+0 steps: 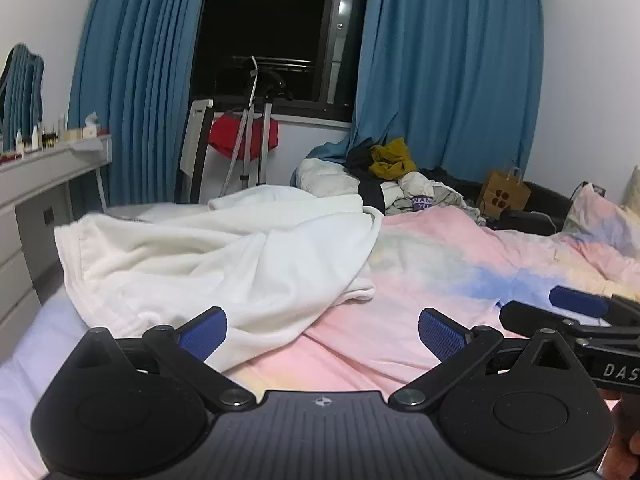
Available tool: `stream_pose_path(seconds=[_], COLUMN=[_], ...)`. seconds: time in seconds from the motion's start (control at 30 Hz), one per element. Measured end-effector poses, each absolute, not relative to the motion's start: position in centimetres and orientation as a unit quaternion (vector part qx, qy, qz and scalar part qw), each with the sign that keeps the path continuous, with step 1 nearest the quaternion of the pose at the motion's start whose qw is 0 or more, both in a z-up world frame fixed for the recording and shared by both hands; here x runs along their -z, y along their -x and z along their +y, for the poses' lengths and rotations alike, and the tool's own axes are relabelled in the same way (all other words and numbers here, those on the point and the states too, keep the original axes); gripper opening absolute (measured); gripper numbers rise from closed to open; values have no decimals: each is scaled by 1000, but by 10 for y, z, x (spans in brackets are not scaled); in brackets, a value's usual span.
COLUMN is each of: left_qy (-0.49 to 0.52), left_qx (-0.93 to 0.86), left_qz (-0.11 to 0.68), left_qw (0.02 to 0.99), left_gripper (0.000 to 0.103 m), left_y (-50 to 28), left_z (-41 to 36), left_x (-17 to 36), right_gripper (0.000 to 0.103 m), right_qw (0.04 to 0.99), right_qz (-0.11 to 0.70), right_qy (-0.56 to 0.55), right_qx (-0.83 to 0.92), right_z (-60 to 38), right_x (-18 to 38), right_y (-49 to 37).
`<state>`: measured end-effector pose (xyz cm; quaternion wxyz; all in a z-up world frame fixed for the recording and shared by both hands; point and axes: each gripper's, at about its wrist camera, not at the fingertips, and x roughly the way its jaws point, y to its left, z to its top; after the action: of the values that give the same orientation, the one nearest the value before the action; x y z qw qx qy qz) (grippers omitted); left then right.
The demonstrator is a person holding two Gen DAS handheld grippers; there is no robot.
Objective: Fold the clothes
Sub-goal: 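Lay the trousers flat on the duvet and open both grippers, then grasp the trousers' waistband edge with the left gripper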
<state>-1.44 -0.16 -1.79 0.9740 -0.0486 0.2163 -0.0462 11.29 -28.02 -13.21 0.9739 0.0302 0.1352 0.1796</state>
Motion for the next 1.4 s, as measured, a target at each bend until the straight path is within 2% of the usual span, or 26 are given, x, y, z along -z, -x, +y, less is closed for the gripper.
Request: stream_pose_path(seconds=[0.43,0.77,1.07,1.4], left_qy=[40,-26,-79,-127], left_qx=[33,45,55,51], left_qz=[215,220,235,228], left_qw=[975,974,967,964], left_gripper=[103,100,98,90], left_y=[19,-13,-118,-289], left_z=[1,-17,-47,-90], left_x=[17,18,25,32], right_gripper=[92,92,92,92], right_qw=[974,977,975,964], right_qz=[144,150,177,221], right_qy=[-50,-71,-90,-130], right_qx=[-165,-134,-96,-73], right_z=[-291,-310,-329,-344], right_x=[130,125,133,158], right_y=[-112,-113,-123,-153])
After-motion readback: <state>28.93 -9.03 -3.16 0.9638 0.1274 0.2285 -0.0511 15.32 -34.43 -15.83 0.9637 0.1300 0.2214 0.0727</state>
